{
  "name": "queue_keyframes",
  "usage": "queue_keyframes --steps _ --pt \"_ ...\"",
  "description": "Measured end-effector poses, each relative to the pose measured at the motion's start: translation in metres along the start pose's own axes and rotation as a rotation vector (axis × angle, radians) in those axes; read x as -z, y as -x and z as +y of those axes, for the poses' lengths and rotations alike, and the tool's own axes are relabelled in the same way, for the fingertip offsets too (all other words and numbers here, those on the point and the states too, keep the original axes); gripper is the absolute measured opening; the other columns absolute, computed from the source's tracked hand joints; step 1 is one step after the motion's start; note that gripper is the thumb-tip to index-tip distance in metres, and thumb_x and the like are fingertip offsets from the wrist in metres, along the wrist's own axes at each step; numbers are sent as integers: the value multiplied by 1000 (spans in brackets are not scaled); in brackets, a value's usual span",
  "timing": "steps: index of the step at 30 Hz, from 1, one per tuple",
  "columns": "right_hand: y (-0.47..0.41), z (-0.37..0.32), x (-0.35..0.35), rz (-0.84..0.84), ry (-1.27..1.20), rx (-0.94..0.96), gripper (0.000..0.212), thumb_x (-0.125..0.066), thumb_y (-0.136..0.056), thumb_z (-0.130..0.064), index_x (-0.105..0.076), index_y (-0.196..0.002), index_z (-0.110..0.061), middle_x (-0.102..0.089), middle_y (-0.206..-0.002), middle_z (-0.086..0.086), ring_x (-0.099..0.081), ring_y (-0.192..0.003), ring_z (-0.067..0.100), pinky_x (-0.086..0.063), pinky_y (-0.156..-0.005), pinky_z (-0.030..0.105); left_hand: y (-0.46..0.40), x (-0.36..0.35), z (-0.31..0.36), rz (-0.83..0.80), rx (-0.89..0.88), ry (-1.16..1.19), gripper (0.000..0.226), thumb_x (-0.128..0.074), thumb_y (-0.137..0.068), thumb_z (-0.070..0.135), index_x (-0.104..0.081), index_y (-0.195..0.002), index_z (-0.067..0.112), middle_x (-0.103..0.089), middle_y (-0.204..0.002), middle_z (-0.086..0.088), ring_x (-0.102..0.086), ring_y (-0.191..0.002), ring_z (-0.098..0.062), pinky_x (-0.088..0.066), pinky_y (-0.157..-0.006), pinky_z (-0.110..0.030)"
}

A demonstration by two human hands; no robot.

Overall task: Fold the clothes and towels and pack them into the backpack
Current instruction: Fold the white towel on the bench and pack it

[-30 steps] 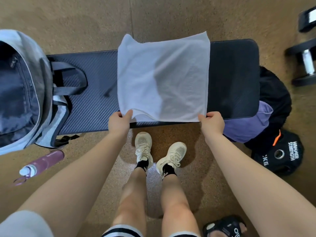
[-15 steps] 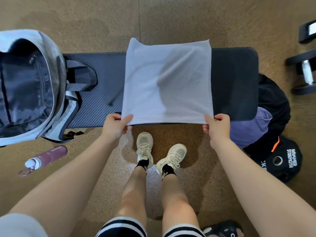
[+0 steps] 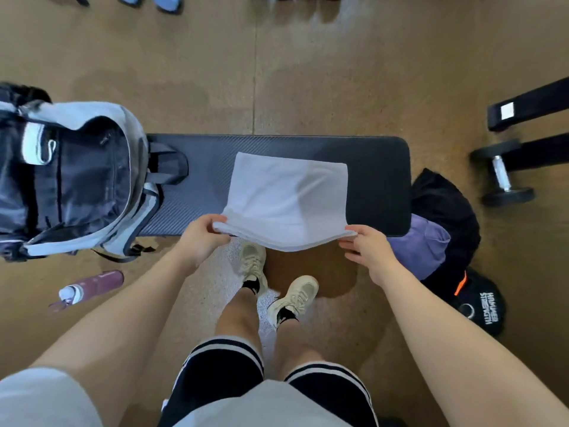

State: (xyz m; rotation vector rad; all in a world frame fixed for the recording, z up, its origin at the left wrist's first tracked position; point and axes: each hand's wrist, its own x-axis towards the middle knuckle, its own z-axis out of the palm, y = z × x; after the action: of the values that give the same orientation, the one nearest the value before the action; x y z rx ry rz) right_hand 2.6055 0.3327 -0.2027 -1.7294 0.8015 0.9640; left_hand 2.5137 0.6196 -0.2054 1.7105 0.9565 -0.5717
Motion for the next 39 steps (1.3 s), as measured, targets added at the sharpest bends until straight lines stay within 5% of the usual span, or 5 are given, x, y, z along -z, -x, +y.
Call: queue_keyframes --steps 7,21,25,28,39 --pt "-61 -30 -3 238 238 321 17 -55 -90 -21 -67 -97 -11 -63 -88 4 -54 -83 19 -44 -74 34 -78 14 31 125 -311 -322 24 -60 -85 20 -61 -68 4 -54 -66 -3 -45 -62 -15 -32 -58 -30" --pt "-172 -60 -35 442 164 331 16 -48 -92 -23 -57 -95 -11 -53 -80 -8 -51 -78 12 -44 -75 32 -197 -20 52 271 -277 -373 26 -47 -91 25 -57 -93 2 -54 -89 -10 -46 -80 -20 -36 -70 -33" --pt "-155 -62 -58 616 361 697 32 -48 -91 -19 -53 -120 -6 -56 -118 6 -50 -111 18 -37 -99 29 -194 -28 51 350 -775 -746 43 -51 -82 13 -47 -123 -1 -47 -131 -26 -45 -115 -40 -40 -94 -46" --pt "-149 -39 -95 288 693 889 50 -38 -91 -24 -42 -135 -1 -40 -144 18 -29 -135 26 -14 -113 30 -183 -64 37 118 -1116 -786 43 -44 -82 10 -43 -123 -2 -46 -130 -33 -39 -119 -38 -35 -103 -45" --pt "-187 -15 -84 175 1405 803 67 -19 -88 -51 -11 -149 -24 -14 -158 4 -3 -142 22 17 -111 38 -203 -65 13 -119 -814 -1157 110 -37 -64 80 -9 -147 13 -9 -154 -15 -2 -141 -23 9 -112 -32"
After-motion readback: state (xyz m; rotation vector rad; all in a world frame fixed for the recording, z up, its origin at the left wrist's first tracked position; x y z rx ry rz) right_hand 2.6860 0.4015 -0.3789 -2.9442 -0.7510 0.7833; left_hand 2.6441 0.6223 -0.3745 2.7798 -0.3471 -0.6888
